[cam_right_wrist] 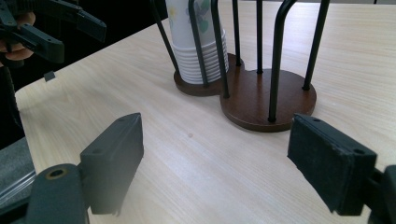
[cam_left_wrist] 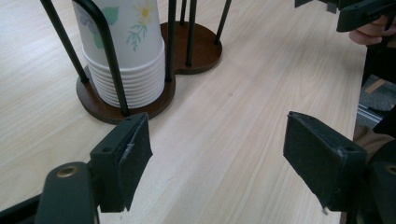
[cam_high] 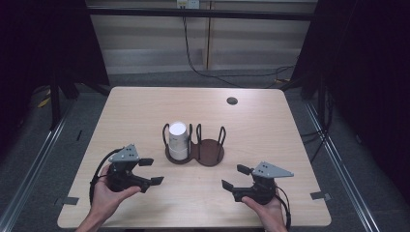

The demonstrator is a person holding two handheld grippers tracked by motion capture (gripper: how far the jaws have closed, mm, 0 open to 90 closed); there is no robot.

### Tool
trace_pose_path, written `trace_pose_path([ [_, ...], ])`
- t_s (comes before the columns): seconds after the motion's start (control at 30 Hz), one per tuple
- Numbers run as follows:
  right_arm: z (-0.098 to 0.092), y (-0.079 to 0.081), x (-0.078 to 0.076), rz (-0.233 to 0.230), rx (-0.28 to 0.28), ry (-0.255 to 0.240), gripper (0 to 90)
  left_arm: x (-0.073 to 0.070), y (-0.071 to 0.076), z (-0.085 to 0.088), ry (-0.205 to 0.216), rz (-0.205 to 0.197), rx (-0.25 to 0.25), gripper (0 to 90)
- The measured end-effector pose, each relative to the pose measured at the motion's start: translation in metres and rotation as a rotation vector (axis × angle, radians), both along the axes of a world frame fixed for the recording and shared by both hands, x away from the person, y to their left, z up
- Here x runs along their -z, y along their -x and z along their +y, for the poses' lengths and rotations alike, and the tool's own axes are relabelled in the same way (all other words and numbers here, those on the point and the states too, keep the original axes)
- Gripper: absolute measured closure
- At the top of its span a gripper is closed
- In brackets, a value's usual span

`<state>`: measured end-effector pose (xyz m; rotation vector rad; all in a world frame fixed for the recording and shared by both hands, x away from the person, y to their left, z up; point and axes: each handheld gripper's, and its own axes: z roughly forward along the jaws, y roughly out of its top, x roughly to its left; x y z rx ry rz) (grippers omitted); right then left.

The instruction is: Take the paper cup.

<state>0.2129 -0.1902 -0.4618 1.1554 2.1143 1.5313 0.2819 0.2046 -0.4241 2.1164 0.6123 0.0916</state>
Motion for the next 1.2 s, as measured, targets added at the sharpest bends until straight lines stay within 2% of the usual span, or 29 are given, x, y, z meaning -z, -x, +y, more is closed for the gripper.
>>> trace_pose_path([
  [0.17, 0.004, 0.0, 0.003, 0.01, -0.014, 0.012, 18.0, -0.002, -0.006, -0.003, -0.008, 0.007, 0.015, 26.1],
  [0.2, 0.005, 0.0, 0.004, 0.015, -0.02, 0.017, 18.0, -0.005, -0.009, -0.005, -0.017, 0.005, 0.019, 26.9],
  [0.43, 0.008, -0.001, 0.005, 0.021, -0.026, 0.019, 18.0, -0.015, -0.016, -0.009, -0.001, -0.023, 0.009, 27.9],
  [0.6, 0.006, -0.001, 0.005, 0.024, -0.025, 0.021, 18.0, -0.02, -0.023, -0.01, -0.006, -0.025, 0.008, 28.3],
  [0.83, 0.005, -0.002, 0.005, 0.028, -0.038, 0.023, 17.7, -0.034, -0.031, -0.01, -0.011, -0.038, 0.008, 27.9],
  [0.93, 0.006, -0.001, 0.005, 0.029, -0.041, 0.026, 17.7, -0.043, -0.038, -0.013, -0.031, -0.04, 0.017, 27.6],
  [1.0, 0.006, -0.001, 0.005, 0.029, -0.044, 0.028, 17.7, -0.045, -0.04, -0.015, -0.041, -0.041, 0.018, 27.7],
  [1.03, 0.006, -0.001, 0.005, 0.032, -0.049, 0.033, 17.7, -0.047, -0.042, -0.016, -0.032, -0.04, 0.022, 29.6],
  [1.2, 0.005, -0.001, 0.005, 0.033, -0.047, 0.03, 17.7, -0.051, -0.048, -0.021, -0.059, -0.035, 0.037, 31.7],
])
